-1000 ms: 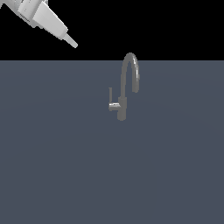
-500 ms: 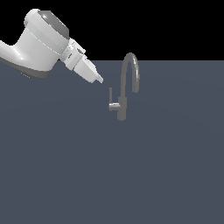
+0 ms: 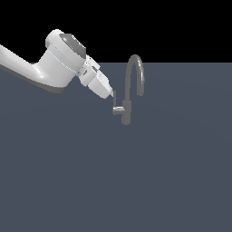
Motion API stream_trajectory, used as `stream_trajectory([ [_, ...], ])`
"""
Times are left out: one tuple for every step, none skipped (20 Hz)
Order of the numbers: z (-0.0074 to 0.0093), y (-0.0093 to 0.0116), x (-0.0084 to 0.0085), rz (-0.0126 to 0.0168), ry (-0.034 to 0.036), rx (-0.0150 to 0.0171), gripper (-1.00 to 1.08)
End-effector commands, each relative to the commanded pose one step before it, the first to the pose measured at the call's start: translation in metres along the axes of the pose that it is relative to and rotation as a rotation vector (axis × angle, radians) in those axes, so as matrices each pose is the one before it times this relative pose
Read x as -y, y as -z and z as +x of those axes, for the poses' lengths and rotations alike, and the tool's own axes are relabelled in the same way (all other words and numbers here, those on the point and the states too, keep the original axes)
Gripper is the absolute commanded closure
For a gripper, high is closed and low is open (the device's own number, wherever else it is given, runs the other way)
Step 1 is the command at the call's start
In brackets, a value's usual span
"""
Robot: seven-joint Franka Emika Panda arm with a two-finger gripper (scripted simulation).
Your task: Turn on the faucet by rotating a designated handle.
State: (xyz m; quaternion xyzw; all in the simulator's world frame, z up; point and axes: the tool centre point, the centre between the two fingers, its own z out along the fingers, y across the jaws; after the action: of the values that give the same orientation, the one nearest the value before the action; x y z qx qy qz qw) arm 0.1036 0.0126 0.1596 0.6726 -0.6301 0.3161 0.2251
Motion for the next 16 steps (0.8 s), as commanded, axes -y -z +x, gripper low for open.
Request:
stream_trajectory([
  [-0.00094, -0.0009, 0.00024, 0.00008, -0.00119, 0.0016, 1.08],
  [0.0, 0.0, 0.0, 0.0, 0.0, 0.0, 1.08],
  [0.00035, -0.00006, -0.00017, -0.00063, 0.00035, -0.00066, 1.08],
  [0.00069, 0.00055, -0.00261, 0.0, 0.0, 0.0, 1.08],
  [0.00069, 0.00055, -0.00263, 0.0, 0.0, 0.0, 1.08],
  [0.0007, 0.00056, -0.00265, 0.0, 0.0, 0.0, 1.08],
  [0.0007, 0.00056, -0.00267, 0.0, 0.0, 0.0, 1.08],
  [0.00071, 0.00057, -0.00269, 0.0, 0.0, 0.0, 1.08],
  [0.00071, 0.00057, -0.00271, 0.0, 0.0, 0.0, 1.08],
  [0.00072, 0.00057, -0.00273, 0.0, 0.0, 0.0, 1.08],
  [0.00072, 0.00058, -0.00275, 0.0, 0.0, 0.0, 1.08],
  [0.00073, 0.00058, -0.00277, 0.0, 0.0, 0.0, 1.08],
  [0.00073, 0.00059, -0.00279, 0.0, 0.0, 0.0, 1.08],
  [0.00094, 0.0008, -0.00285, 0.0004, -0.0003, 0.00048, 1.08],
  [0.00074, 0.0006, -0.00282, 0.0, 0.0, 0.0, 1.08],
  [0.00075, 0.0006, -0.00284, 0.0, 0.0, 0.0, 1.08],
])
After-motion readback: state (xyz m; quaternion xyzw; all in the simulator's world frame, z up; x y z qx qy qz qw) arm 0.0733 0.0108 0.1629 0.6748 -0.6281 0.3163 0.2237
